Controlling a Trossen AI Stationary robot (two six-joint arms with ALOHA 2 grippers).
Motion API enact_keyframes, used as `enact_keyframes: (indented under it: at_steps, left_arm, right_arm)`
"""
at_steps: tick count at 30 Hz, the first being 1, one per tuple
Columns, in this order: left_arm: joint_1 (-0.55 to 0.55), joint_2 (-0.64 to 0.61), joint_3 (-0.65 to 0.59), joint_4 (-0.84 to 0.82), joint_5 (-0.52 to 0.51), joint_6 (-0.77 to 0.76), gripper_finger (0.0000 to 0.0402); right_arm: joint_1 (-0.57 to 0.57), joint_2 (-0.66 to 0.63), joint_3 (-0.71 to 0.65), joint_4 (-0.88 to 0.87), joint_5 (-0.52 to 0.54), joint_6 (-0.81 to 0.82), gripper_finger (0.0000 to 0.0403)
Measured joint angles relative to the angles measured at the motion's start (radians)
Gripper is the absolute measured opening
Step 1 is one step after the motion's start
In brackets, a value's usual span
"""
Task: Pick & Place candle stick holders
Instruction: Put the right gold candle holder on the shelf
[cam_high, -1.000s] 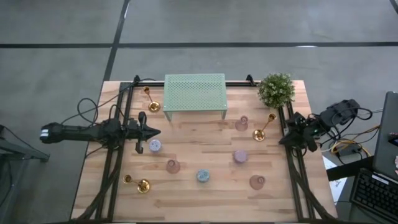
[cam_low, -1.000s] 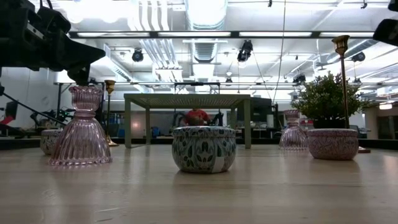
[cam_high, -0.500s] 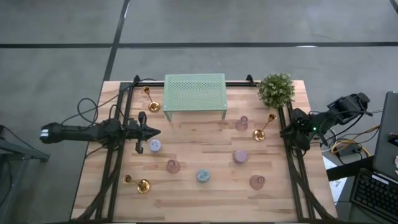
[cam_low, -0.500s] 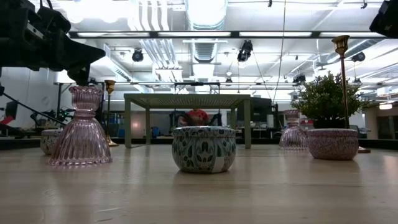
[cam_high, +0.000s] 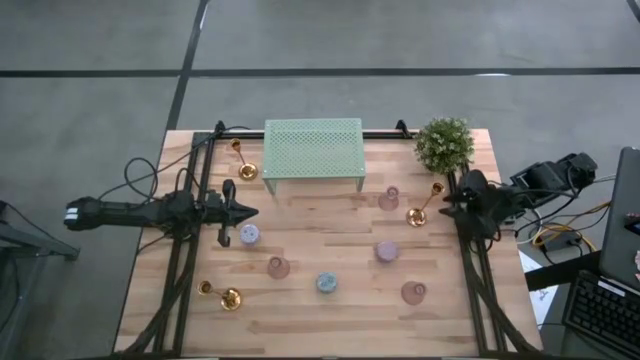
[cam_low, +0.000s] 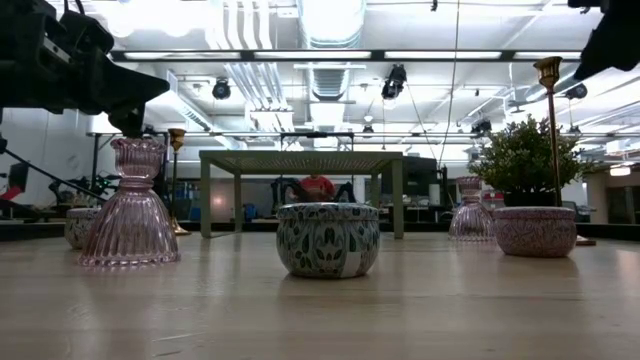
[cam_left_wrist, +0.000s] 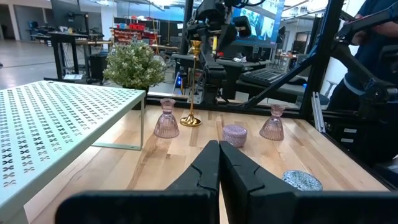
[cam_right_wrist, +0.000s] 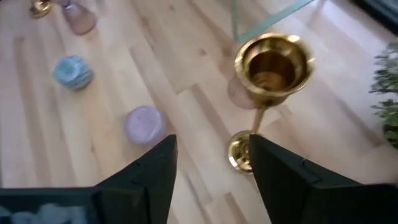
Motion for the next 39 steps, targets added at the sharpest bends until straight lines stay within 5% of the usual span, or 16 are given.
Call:
enact_keyframes:
  at_steps: [28,39]
  left_arm:
    - [0.0,0.0,0.0,0.001,0.0,0.0,0.0007]
    - [0.0,0.0,0.0,0.0,0.0,0.0,0.0007]
  right_arm:
    - [-0.095,0.057,-0.051,0.081,0.18,-0.026,0.0221]
    - [-0.134,0.071,-0.06,0.1,0.183,-0.034,0.0183]
